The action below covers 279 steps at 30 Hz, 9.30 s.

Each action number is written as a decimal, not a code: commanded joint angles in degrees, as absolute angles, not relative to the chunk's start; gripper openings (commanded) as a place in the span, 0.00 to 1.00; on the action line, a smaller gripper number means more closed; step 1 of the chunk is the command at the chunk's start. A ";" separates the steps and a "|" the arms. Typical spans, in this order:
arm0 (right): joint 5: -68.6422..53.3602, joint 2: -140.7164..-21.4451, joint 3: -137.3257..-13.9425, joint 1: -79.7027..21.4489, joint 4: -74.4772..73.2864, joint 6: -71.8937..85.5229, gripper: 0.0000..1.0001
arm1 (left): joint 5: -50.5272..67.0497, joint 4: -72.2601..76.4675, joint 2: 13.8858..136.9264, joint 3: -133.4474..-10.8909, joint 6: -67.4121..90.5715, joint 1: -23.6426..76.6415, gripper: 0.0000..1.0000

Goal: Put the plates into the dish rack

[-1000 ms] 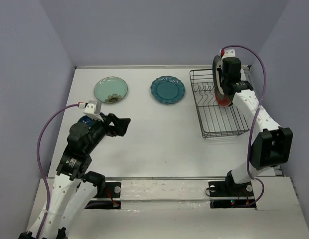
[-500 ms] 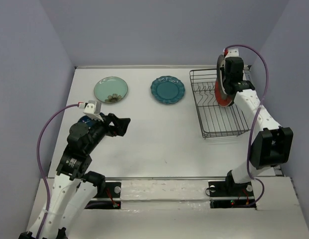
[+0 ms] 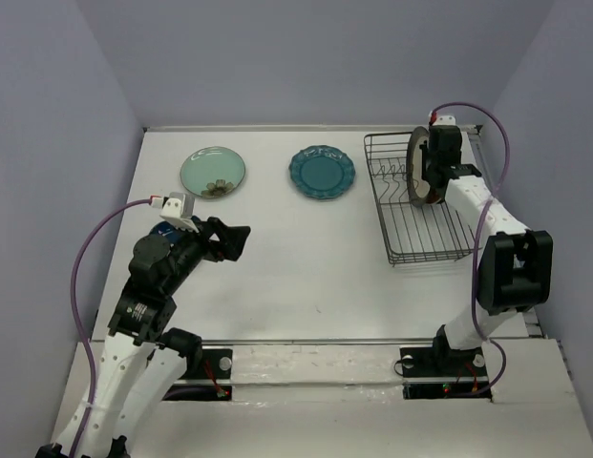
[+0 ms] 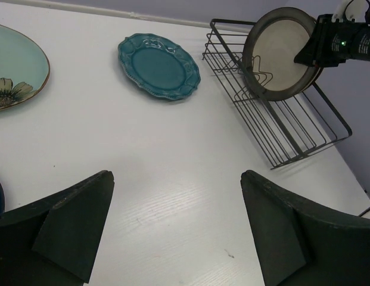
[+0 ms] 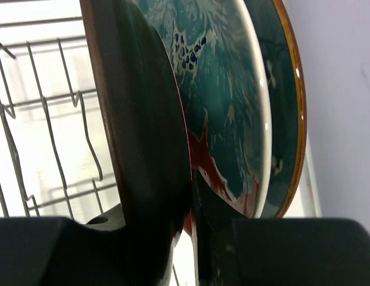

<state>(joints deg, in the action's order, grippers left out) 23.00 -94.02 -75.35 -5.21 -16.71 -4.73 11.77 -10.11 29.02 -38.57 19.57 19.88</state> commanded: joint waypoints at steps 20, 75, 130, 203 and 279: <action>19.60 -79.38 -73.48 -3.52 -8.00 7.38 0.90 | 7.20 -2.73 46.40 -40.25 32.51 20.30 0.99; -23.82 -44.56 -51.15 -7.82 -6.33 24.61 0.93 | 2.90 44.99 136.58 -81.39 66.27 24.70 0.06; -39.72 -58.53 -50.45 -11.60 10.01 38.93 0.97 | 19.77 58.54 67.05 -36.99 67.76 24.69 0.06; 31.11 -92.11 -102.22 -13.71 -15.38 -19.86 0.07 | 6.77 -6.77 34.63 -41.22 20.39 27.77 0.99; -3.69 -56.00 -58.02 -23.64 -6.33 18.63 0.95 | 6.32 0.10 95.14 -68.18 38.14 -4.03 0.86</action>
